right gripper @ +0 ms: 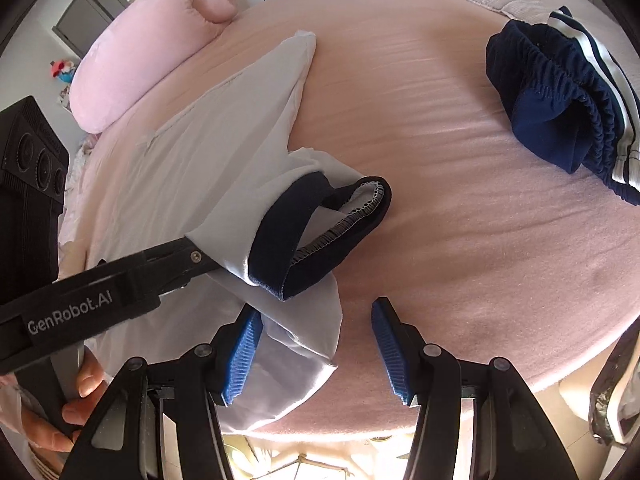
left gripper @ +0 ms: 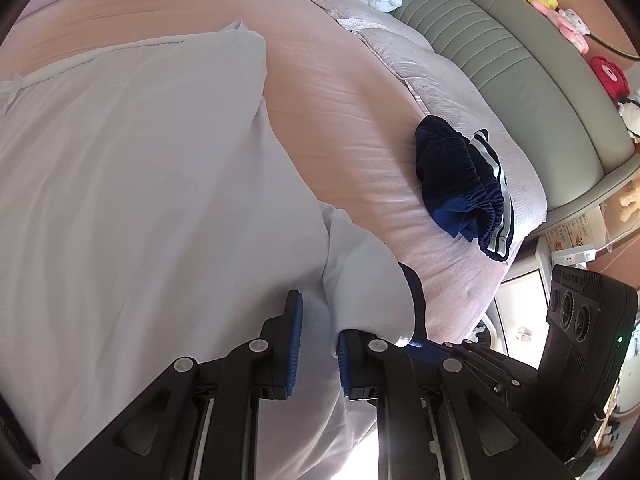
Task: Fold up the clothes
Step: 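Take the dark cuff with the left gripper while the right gripper opens and withdraws, then pull the held cuff across the shirt body with the left gripper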
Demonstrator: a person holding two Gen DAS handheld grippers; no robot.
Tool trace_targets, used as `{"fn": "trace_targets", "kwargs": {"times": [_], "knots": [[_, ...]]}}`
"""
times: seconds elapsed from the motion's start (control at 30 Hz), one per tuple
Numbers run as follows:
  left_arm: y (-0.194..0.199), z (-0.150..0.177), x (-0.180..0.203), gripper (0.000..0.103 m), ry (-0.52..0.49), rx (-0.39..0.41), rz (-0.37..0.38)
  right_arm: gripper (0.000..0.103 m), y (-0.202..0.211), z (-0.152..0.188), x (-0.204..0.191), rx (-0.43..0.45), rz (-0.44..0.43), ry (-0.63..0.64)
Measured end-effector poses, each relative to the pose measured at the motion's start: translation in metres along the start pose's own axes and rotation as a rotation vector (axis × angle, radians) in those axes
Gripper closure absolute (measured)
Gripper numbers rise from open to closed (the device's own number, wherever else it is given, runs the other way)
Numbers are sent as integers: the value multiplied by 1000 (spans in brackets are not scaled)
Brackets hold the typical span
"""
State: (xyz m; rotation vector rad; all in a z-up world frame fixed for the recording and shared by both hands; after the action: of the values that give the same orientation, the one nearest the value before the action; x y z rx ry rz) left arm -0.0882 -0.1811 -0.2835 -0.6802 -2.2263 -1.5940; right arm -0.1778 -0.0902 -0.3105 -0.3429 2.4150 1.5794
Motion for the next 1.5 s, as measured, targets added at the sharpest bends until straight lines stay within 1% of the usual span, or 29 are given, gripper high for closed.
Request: {"fn": "trace_targets", "kwargs": {"times": [0.23,0.4,0.43,0.47,0.5,0.57,0.6,0.67,0.73,0.83,0.97,1.03,1.17,1.27,1.33,1.37,1.4,1.43,1.47,1.5], "knots": [[5,0,-7,89,30,-15,32,47,7,1,4,31,-51,-80],[7,3,-7,89,11,-12,19,49,11,1,3,79,-79,-106],[7,3,-8,89,11,-9,15,54,10,1,3,75,-78,-101],[7,4,-9,89,15,-8,14,67,9,4,-1,67,-79,-90],[6,4,-11,89,24,-8,16,77,6,6,-6,53,-74,-78],[5,6,-16,89,46,-14,19,88,3,13,-4,16,-26,-73],[5,7,-19,87,52,-16,9,89,1,17,-2,-2,-1,-71],[7,7,-26,87,40,-2,-24,92,3,21,2,-25,15,-111],[12,8,-31,87,44,8,-38,92,4,24,3,-47,32,-127],[18,9,-43,87,94,13,-38,92,4,26,3,-60,51,-123],[23,14,-66,87,151,6,-77,92,5,29,2,-68,59,-122],[25,17,-71,87,164,12,-72,92,5,30,1,-70,60,-116],[32,21,-69,87,142,17,-100,92,8,32,2,-67,52,-108],[34,21,-64,87,128,-3,-97,92,9,34,3,-66,48,-106],[36,19,-62,80,145,-22,-86,92,10,35,1,-70,53,-95],[40,17,-59,69,154,-25,-67,92,11,35,1,-71,57,-91],[46,14,-54,49,152,-13,-48,92,11,36,0,-72,61,-87],[52,10,-49,38,144,3,-31,92,7,32,-7,-71,66,-78],[59,4,-43,27,113,33,-22,92,2,28,-14,-70,70,-69],[66,-1,-36,26,81,62,-16,92,-3,23,-21,-69,74,-59]]}}
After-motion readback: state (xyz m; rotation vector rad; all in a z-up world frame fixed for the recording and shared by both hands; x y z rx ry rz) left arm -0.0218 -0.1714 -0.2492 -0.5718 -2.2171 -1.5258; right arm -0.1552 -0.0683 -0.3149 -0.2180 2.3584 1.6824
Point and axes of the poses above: each gripper's, at about its wrist camera, not at the fingertips, and y roughly against the way its jaws point, x to its right, z to its underside, the point moved 9 cm from there along -y, roughly the way its jaws point, and after that the axes turned 5 degrees about y, right-handed, at the moved point
